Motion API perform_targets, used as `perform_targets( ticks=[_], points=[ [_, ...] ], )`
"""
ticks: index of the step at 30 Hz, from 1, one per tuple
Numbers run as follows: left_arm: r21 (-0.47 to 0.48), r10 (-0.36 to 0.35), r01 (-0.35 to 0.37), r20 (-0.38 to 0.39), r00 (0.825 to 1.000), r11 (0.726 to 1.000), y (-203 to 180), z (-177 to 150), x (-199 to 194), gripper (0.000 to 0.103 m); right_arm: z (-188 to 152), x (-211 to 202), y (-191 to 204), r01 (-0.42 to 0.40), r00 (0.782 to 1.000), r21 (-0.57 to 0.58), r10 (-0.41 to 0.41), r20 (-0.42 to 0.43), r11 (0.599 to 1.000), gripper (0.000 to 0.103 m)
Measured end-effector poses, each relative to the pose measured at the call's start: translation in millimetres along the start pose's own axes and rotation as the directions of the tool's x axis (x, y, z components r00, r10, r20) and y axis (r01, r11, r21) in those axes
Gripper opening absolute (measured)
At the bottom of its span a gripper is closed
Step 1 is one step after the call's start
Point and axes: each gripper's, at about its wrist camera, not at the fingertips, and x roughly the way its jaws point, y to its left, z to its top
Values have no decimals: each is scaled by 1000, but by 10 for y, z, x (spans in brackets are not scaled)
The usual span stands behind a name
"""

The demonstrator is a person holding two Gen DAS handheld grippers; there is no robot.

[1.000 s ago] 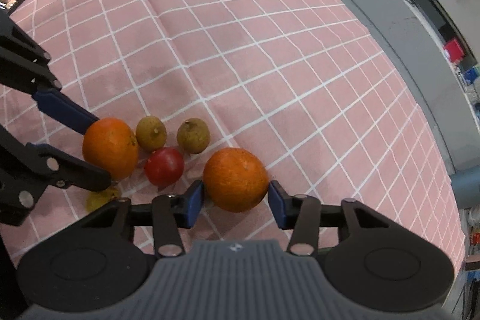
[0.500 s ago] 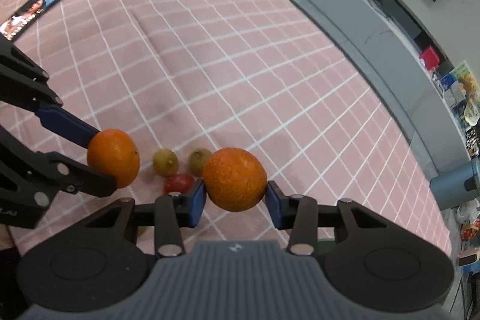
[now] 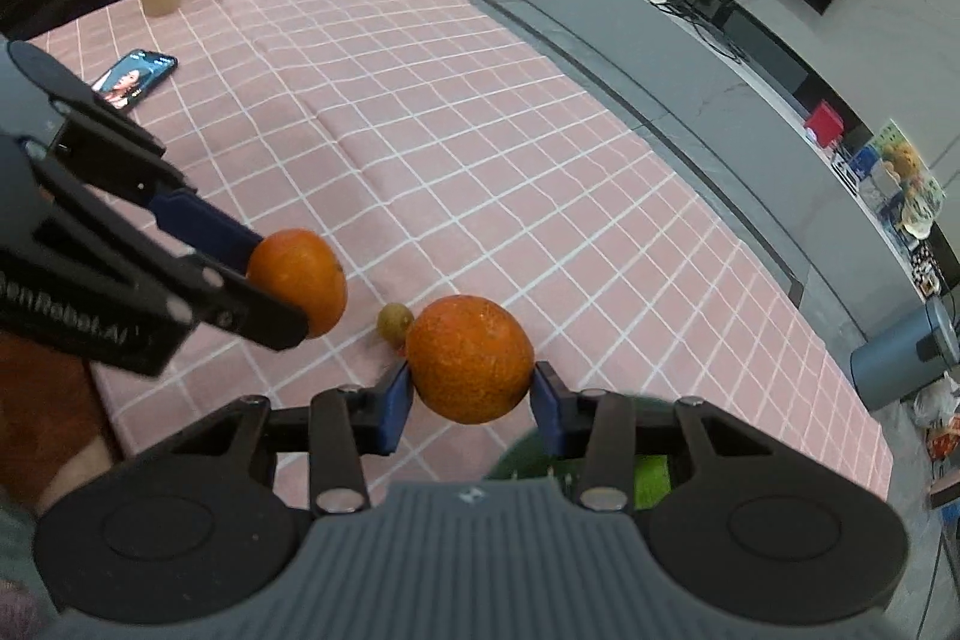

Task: Organize fruits
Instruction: 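Carry the orange in the left tool while the right tool carries its orange over the colander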

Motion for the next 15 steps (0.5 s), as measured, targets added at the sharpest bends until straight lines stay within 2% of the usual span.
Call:
perform_targets(
  ticks=[9, 15],
  points=[
    [70, -39, 38, 11, 999, 997, -340, 14, 1, 42, -438, -312, -239, 34, 999, 109, -33, -11, 993, 39],
    [135, -72, 73, -8, 997, 988, -653, 71, 145, 42, -777, -416, -480, 60, 998, 201, -54, -37, 978, 39]
  ],
)
